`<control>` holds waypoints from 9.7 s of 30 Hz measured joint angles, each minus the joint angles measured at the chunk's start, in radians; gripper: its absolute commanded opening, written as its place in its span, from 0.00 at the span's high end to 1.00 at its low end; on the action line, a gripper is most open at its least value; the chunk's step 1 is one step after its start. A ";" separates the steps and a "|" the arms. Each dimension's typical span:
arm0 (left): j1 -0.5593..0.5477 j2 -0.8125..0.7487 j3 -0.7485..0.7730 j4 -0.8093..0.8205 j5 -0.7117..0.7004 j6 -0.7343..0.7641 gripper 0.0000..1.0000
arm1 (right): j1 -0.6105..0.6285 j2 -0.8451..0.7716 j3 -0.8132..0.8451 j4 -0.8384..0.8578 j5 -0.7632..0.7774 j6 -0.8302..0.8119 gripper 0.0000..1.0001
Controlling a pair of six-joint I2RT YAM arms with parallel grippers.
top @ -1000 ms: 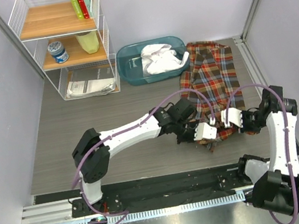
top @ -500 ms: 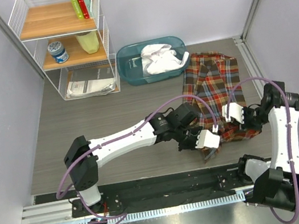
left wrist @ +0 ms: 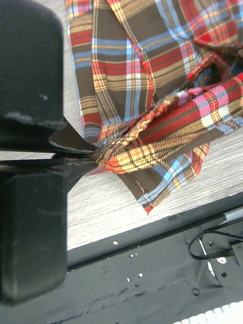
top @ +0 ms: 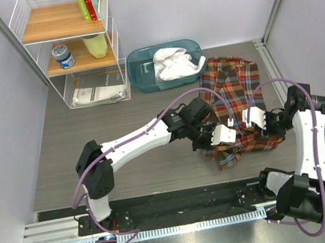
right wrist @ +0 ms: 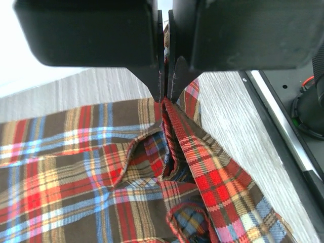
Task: Fold and stack the long sleeve shirts
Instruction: Fold the shirt
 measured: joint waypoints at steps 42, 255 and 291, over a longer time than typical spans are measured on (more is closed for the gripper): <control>0.241 0.592 0.468 0.446 -0.340 0.098 0.54 | 0.092 0.714 0.193 0.830 -0.114 0.346 0.70; -0.232 -0.076 -0.502 0.188 -0.451 -0.194 0.60 | 0.645 0.801 0.044 1.085 -0.023 1.752 0.73; 0.600 -0.194 -0.367 -0.226 -0.063 0.130 0.13 | 0.745 0.576 0.044 0.669 -0.074 1.467 0.15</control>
